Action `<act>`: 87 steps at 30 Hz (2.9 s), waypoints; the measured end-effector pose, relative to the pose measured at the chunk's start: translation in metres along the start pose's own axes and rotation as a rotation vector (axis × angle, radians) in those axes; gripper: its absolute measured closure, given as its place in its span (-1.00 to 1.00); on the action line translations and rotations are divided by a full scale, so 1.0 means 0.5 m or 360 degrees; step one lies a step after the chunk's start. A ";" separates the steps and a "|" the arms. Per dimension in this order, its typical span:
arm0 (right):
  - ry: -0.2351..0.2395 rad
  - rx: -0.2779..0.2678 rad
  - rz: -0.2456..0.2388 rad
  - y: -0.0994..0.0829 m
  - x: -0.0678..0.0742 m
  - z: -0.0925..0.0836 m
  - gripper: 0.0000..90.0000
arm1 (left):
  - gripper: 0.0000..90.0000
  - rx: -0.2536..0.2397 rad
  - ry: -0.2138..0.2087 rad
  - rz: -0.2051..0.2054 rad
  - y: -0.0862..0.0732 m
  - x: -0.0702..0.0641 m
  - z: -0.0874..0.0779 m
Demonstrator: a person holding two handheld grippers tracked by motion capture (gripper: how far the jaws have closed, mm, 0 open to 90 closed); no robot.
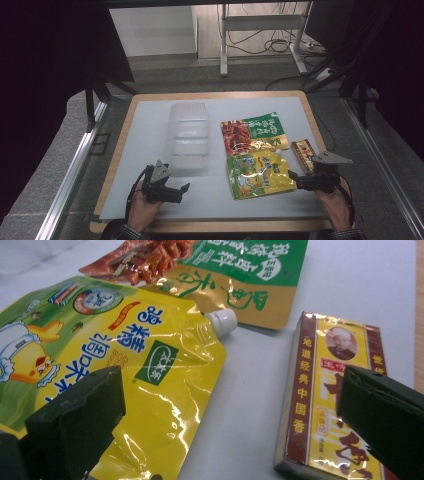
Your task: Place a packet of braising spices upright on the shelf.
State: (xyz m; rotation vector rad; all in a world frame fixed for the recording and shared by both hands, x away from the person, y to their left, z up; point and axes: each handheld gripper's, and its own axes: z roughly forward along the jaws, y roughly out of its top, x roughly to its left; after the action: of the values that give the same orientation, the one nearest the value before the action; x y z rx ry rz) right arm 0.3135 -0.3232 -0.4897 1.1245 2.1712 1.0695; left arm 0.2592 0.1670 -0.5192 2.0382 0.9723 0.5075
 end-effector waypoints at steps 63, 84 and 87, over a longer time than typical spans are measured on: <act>-0.0011 -0.0023 0.0066 -0.005 -0.012 -0.002 -1.00 | 0.89 -0.0050 -0.0399 0.0240 0.097 -0.133 0.100; 0.0000 -0.0024 0.0081 -0.005 -0.012 -0.003 -1.00 | 0.99 -0.0017 -0.0459 0.0272 0.141 -0.145 0.184; 0.0006 -0.0014 0.0079 -0.005 -0.012 -0.001 -1.00 | 0.99 -0.0003 -0.0461 0.0308 0.147 -0.151 0.196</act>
State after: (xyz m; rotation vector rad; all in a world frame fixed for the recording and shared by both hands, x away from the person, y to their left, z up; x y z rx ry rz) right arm 0.3152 -0.3294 -0.4912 1.1791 2.1500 1.1022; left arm 0.3081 0.0315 -0.5199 2.1427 0.6060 0.3005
